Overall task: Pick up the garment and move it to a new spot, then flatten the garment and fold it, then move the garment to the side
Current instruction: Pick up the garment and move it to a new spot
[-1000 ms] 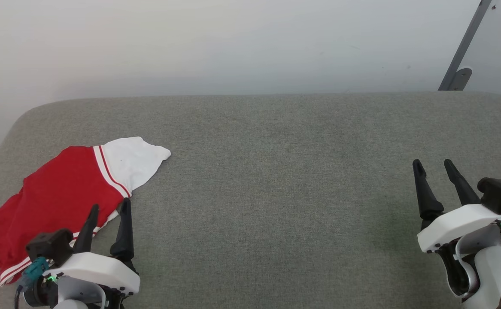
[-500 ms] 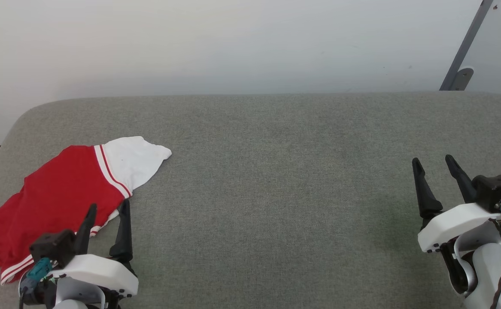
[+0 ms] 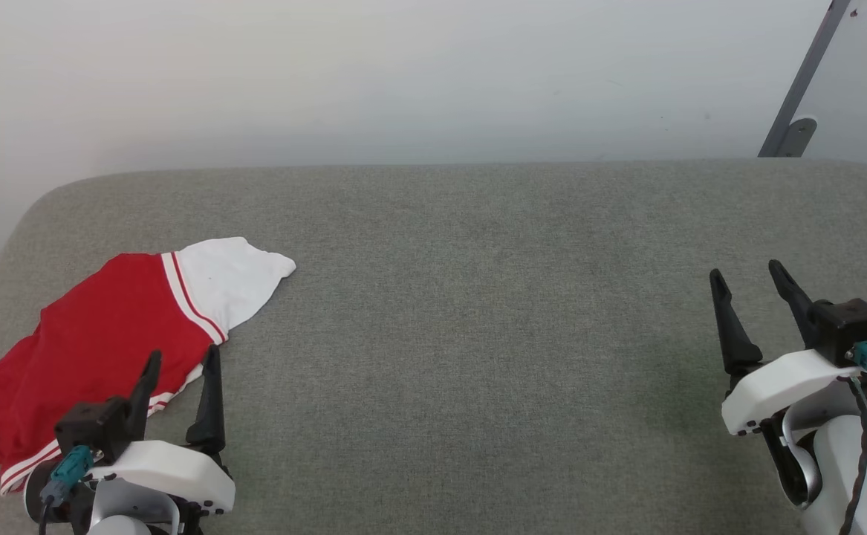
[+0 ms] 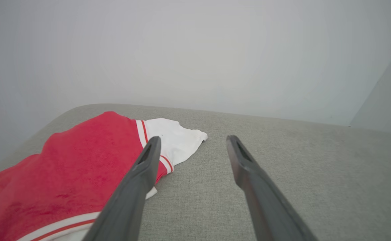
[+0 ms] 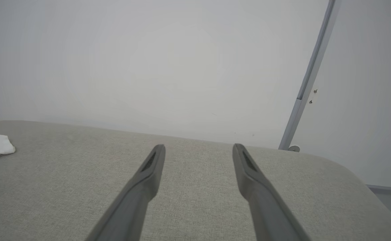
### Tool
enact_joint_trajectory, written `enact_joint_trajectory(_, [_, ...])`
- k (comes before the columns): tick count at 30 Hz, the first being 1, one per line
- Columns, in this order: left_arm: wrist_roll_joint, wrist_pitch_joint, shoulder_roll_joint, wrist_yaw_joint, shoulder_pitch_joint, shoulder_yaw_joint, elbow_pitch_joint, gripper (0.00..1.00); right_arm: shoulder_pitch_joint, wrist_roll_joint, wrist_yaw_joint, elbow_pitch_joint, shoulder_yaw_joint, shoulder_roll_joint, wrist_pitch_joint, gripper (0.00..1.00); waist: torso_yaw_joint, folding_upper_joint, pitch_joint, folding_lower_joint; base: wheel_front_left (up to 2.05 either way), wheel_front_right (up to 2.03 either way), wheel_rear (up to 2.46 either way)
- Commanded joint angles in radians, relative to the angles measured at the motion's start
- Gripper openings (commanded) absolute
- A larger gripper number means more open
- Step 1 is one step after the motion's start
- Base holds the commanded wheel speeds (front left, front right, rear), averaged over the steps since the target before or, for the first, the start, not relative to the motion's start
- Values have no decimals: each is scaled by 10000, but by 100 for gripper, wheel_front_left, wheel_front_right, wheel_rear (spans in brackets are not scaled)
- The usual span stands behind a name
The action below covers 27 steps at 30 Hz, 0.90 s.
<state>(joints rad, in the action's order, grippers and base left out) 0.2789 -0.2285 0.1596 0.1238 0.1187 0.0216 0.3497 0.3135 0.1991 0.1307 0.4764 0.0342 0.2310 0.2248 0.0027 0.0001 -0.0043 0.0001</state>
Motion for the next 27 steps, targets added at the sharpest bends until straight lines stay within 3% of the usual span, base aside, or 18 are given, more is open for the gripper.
enact_joint_trajectory(1, [-236, -65, 33, 50, 186, 0, 16, 100, 65, -107, 0, 9, 33, -4, 103, 100, 7, -1, -7, 0, 0, 0, 0])
enact_joint_trajectory(8, [-416, -213, 56, 75, 178, -124, 143, 100, -64, 193, 0, 122, -28, -34, 241, 100, 1, -1, -26, 0, 0, 0, 0])
enact_joint_trajectory(27, [769, -386, 387, 74, 422, -930, 530, 100, -149, 383, 1, 301, 5, -15, 414, 100, 116, -1, -32, -1, 0, 0, 0])
